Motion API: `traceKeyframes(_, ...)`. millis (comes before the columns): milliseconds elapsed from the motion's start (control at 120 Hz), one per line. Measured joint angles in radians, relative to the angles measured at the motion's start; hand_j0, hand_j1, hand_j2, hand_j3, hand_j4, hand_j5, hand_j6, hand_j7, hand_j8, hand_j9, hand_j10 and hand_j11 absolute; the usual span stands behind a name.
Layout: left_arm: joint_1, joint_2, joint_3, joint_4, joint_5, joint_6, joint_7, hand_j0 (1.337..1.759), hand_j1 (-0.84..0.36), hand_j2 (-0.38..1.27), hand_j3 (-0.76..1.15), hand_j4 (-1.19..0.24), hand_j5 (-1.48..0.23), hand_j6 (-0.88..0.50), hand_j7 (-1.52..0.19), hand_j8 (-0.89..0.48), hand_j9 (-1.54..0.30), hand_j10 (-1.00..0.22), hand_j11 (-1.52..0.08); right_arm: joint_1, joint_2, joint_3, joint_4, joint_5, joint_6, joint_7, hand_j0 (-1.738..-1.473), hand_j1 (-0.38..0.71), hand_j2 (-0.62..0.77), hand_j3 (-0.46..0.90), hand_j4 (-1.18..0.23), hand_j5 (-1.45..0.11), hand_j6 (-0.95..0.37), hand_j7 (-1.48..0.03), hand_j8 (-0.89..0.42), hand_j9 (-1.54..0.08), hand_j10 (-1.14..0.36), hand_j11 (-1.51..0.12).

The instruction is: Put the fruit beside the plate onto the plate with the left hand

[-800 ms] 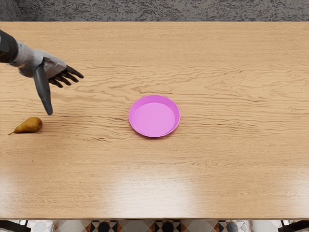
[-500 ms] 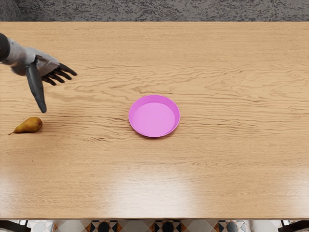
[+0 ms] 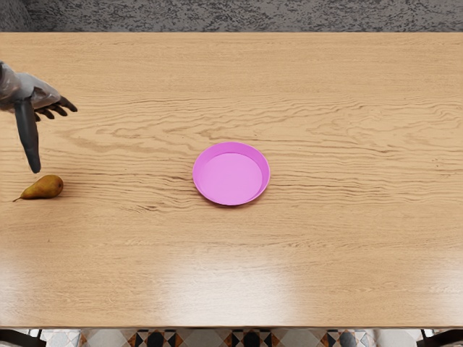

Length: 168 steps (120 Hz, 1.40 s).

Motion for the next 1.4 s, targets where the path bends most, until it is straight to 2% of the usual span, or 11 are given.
traceKeyframes(200, 0.01, -0.003, 0.013, -0.169, -0.047, 0.344, 0.004, 1.658, 0.34, 0.0, 0.0, -0.01, -0.01, -0.01, -0.01, -0.01, -0.01, -0.01, -0.01, 0.0, 0.0, 0.0, 0.0, 0.0, 0.0, 0.0, -1.658, -0.34, 0.0, 0.0, -0.01, -0.01, -0.01, -0.01, -0.01, -0.01, -0.01, -0.01)
traceKeyframes(350, 0.019, -0.003, 0.013, -0.222, -0.047, 0.469, 0.005, 1.658, 0.34, 0.0, 0.0, -0.01, -0.01, -0.01, -0.01, -0.01, -0.01, -0.01, -0.01, 0.0, 0.0, 0.0, 0.0, 0.0, 0.0, 0.0, -1.658, -0.34, 0.0, 0.0, -0.01, -0.01, -0.01, -0.01, -0.01, -0.01, -0.01, -0.01)
traceKeyframes(483, 0.091, -0.025, 0.012, -0.24, -0.051, 0.499, 0.004, 1.658, 0.34, 0.0, 0.0, -0.01, -0.01, -0.01, -0.01, -0.01, -0.01, -0.01, -0.01, 0.0, 0.0, 0.0, 0.0, 0.0, 0.0, 0.0, -1.658, -0.34, 0.0, 0.0, -0.01, -0.01, -0.01, -0.01, -0.01, -0.01, -0.01, -0.01)
traceKeyframes(933, 0.182, -0.062, 0.01, -0.257, -0.064, 0.729, -0.017, 1.658, 0.32, 0.01, 0.0, -0.02, -0.03, -0.02, -0.03, -0.02, -0.03, -0.02, -0.03, 0.0, 0.0, 0.0, 0.0, 0.0, 0.0, 0.0, -1.658, -0.34, 0.0, 0.0, -0.01, -0.01, -0.01, -0.01, -0.01, -0.01, -0.01, -0.01)
traceKeyframes(1142, 0.25, -0.073, 0.024, -0.257, -0.061, 0.762, -0.017, 1.658, 0.32, 0.01, 0.0, -0.03, -0.03, -0.03, -0.03, -0.03, -0.03, -0.03, -0.03, 0.0, 0.0, 0.0, 0.0, 0.0, 0.0, 0.0, -1.658, -0.34, 0.0, 0.0, -0.01, -0.01, -0.01, -0.01, -0.01, -0.01, -0.01, -0.01)
traceKeyframes(1400, 0.275, -0.073, 0.057, -0.246, -0.041, 0.792, -0.017, 1.658, 0.32, 0.0, 0.0, -0.02, -0.03, -0.02, -0.03, -0.02, -0.03, -0.02, -0.03, 0.0, 0.0, 0.0, 0.0, 0.0, 0.0, 0.0, -1.658, -0.34, 0.0, 0.0, -0.01, -0.01, -0.01, -0.01, -0.01, -0.01, -0.01, -0.01)
